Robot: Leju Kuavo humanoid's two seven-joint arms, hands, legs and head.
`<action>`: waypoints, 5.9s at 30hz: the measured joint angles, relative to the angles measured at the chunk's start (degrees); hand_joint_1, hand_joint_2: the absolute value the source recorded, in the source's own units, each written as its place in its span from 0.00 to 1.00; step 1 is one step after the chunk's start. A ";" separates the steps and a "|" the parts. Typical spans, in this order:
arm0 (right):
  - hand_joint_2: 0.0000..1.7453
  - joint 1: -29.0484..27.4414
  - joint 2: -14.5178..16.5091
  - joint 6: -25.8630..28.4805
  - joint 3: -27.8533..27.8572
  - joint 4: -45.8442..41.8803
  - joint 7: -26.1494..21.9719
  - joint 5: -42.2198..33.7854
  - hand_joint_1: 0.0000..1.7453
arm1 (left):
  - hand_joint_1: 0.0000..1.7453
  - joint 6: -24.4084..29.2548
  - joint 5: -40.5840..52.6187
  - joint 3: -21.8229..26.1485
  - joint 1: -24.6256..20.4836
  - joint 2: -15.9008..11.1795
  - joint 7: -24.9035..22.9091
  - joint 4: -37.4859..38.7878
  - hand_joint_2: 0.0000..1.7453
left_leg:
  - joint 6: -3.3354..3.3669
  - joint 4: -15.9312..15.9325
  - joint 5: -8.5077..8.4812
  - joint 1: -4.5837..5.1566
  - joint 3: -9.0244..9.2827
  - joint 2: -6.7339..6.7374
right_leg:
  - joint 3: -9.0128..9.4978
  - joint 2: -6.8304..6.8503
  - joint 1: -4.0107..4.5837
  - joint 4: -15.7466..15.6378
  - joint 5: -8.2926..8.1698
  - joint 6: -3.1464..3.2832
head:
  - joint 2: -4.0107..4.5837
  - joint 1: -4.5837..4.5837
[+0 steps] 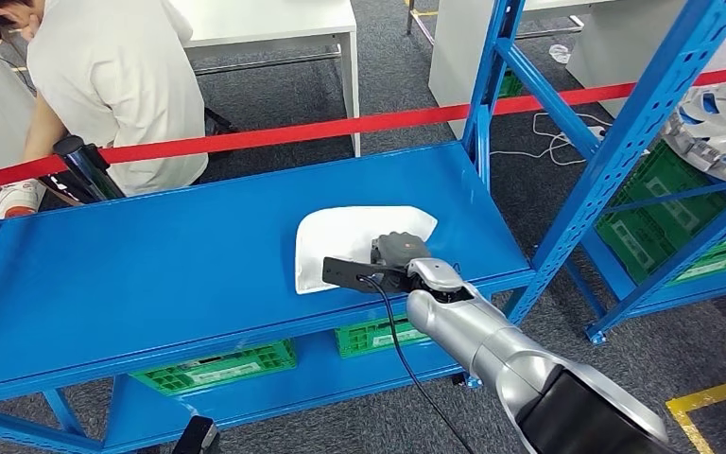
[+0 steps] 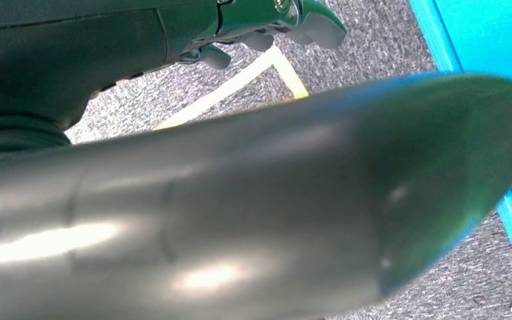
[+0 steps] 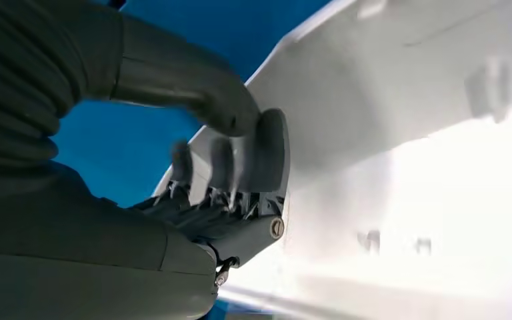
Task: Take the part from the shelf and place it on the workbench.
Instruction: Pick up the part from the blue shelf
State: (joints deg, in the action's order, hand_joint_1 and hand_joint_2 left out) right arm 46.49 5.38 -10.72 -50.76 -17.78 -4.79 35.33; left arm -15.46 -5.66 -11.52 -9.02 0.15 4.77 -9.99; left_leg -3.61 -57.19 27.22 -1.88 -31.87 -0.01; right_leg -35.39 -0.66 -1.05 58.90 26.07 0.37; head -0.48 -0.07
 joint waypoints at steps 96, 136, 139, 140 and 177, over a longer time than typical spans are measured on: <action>0.00 -1.21 6.35 -0.11 4.36 -3.31 -6.68 10.88 0.00 | 0.00 -1.18 1.64 -1.01 -0.86 0.13 -0.54 0.00 0.00 | 0.11 -0.08 0.09 0.01 0.00 0.00 | 0.12 -0.05 0.01 -0.13 -0.03 -0.17 | 0.00 0.00; 1.00 -2.34 6.91 -0.24 1.81 -2.72 -5.71 10.98 0.00 | 0.00 0.73 0.70 -0.98 0.03 1.91 0.24 -0.01 0.00 | -1.00 -15.33 7.54 -0.42 -5.86 0.25 | 0.70 0.15 0.17 0.01 0.77 2.37 | 0.00 -0.39; 1.00 -2.52 6.92 -0.26 1.75 -2.72 -5.61 10.97 0.00 | 0.00 0.73 0.70 -0.98 0.25 1.85 0.29 0.01 0.00 | -0.22 -14.11 5.02 0.03 -8.30 0.22 | 2.37 -0.27 0.56 0.04 2.11 2.52 | 0.00 -0.60; 1.00 -2.53 6.93 -0.26 1.72 -2.72 -5.61 10.97 0.00 | 0.00 0.73 0.70 -0.98 0.27 1.84 0.31 0.01 0.00 | 0.22 -10.42 1.70 0.24 -7.50 0.22 | 3.03 -0.32 0.63 0.03 2.60 2.48 | 0.00 -0.63; 1.00 -1.96 7.91 -1.91 1.46 -2.53 -2.96 10.14 1.00 | 0.00 -2.43 0.67 -0.98 0.05 1.38 0.34 0.01 0.00 | 1.88 -1.11 -3.06 1.01 -3.97 -0.33 | 5.53 -0.22 1.16 -1.18 4.22 0.68 | 0.00 -0.26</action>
State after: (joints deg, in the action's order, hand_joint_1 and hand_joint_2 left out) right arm 44.54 13.28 -12.62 -49.30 -20.31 -7.75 45.46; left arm -17.89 -4.99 -12.50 -8.97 1.53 5.11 -9.98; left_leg -1.73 -58.31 24.16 -0.87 -35.85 -0.35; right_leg -29.86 -0.88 0.11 57.72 30.29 1.05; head -0.48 -0.33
